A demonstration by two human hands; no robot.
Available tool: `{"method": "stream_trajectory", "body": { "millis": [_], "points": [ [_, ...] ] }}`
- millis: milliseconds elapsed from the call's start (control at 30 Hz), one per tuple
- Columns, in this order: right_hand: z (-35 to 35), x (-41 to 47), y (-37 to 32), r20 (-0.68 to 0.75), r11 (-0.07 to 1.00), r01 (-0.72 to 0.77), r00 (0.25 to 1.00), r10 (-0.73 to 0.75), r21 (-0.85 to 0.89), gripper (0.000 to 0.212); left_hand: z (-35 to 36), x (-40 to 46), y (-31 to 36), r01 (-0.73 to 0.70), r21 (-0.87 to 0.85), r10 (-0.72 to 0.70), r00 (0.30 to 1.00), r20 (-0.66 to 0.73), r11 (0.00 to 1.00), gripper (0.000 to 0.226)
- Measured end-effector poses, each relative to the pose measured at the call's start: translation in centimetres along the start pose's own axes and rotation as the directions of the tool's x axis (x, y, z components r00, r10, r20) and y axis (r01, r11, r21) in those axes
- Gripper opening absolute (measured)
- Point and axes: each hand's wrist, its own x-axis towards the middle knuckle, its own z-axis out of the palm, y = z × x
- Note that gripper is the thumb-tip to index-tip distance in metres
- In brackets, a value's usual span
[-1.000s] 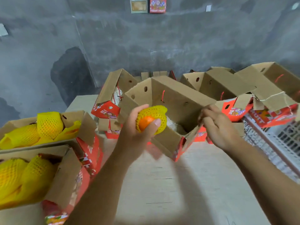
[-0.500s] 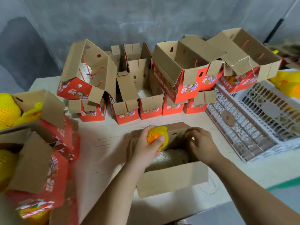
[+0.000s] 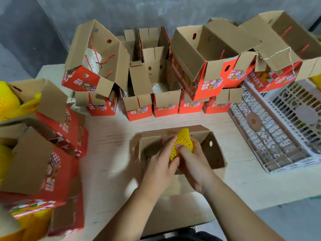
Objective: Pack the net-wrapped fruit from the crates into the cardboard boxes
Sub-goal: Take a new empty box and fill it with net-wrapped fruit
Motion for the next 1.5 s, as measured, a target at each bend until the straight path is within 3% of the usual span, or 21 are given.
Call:
{"method": "stream_trajectory", "body": {
  "millis": [67, 133, 233, 300, 400, 533, 600, 667, 733, 800, 867, 933, 1100, 1233, 1367, 1500],
  "points": [
    [0.2, 1.1, 0.9, -0.101, 0.974, 0.029, 0.994, -0.052, -0.224, 0.058, -1.0, -0.4, -0.9, 0.027, 0.251, -0.001, 0.995, -0.102, 0.968, 0.066],
    [0.3, 2.5, 1.2, -0.101, 0.857, 0.031, 0.99, -0.097, -0.515, 0.062, -1.9, -0.5, -2.5, 0.121, 0.449, -0.019, 0.974, -0.224, 0.885, 0.066],
    [1.4, 5.5, 1.6, 0.033, 0.668, -0.077, 0.988, 0.151, -0.74, 0.071, -2.0, -0.6, -4.3, 0.397, 0.381, -0.317, 0.913, -0.257, 0.835, 0.083],
    [3.1, 7.6, 2.4, 0.051, 0.441, -0.084, 0.957, 0.286, -0.893, 0.077, -1.4, -0.4, -5.0, 0.506, 0.214, -0.475, 0.861, -0.182, 0.835, 0.09],
    [5.3, 9.0, 4.5, 0.091, 0.186, 0.012, 0.901, 0.423, -0.983, 0.07, -1.1, 0.0, -5.5, 0.55, 0.16, -0.525, 0.833, -0.176, 0.82, 0.094],
    [5.3, 9.3, 6.3, 0.089, 0.014, 0.1, 0.811, 0.578, -0.995, 0.091, -1.0, 0.4, -5.7, 0.567, 0.269, -0.55, 0.823, -0.14, 0.779, 0.097],
    [4.9, 9.0, 5.7, 0.126, 0.058, 0.113, 0.834, 0.538, -0.992, 0.079, -1.2, 0.4, -5.4, 0.569, 0.347, -0.565, 0.816, -0.125, 0.746, 0.097],
    [4.0, 8.6, 4.2, 0.189, 0.224, 0.101, 0.89, 0.416, -0.969, 0.06, -1.3, 0.3, -4.7, 0.501, 0.489, -0.471, 0.86, -0.194, 0.714, 0.092],
    [2.6, 7.7, 2.1, 0.219, 0.432, 0.106, 0.95, 0.221, -0.896, 0.048, -0.9, 0.7, -3.5, 0.405, 0.518, -0.309, 0.914, -0.265, 0.754, 0.075],
    [0.5, 6.1, -0.2, 0.207, 0.655, 0.138, 0.978, 0.029, -0.743, 0.035, 0.1, 2.1, -1.5, 0.276, 0.342, -0.199, 0.949, -0.244, 0.898, 0.052],
    [-1.8, 4.4, -2.7, 0.156, 0.743, 0.188, 0.981, -0.113, -0.642, 0.035, 1.8, 4.5, 0.9, 0.141, 0.037, -0.134, 0.98, -0.15, 0.989, 0.038],
    [-4.5, 3.5, -5.3, 0.076, 0.76, 0.233, 0.969, -0.237, -0.607, 0.036, 4.1, 7.0, 3.7, 0.056, -0.101, -0.065, 0.994, -0.083, 0.993, 0.036],
    [-13.1, 3.3, -12.0, -0.138, 0.83, 0.297, 0.905, -0.402, -0.471, 0.026, 11.6, 13.6, 11.4, -0.137, -0.196, 0.143, 0.989, 0.02, 0.971, 0.045],
    [-22.2, 4.4, -17.1, -0.237, 0.804, 0.346, 0.833, -0.501, -0.483, 0.023, 19.9, 19.2, 17.0, -0.202, -0.265, 0.23, 0.97, 0.077, 0.943, 0.043],
    [-33.2, 6.6, -22.4, -0.258, 0.748, 0.368, 0.778, -0.573, -0.552, 0.021, 29.6, 25.0, 22.7, -0.213, -0.292, 0.259, 0.957, 0.128, 0.932, 0.051],
    [-43.5, 9.8, -27.3, -0.258, 0.717, 0.318, 0.781, -0.569, -0.62, 0.019, 37.9, 31.0, 27.9, -0.13, -0.281, 0.205, 0.944, 0.259, 0.951, 0.047]
  ]
}}
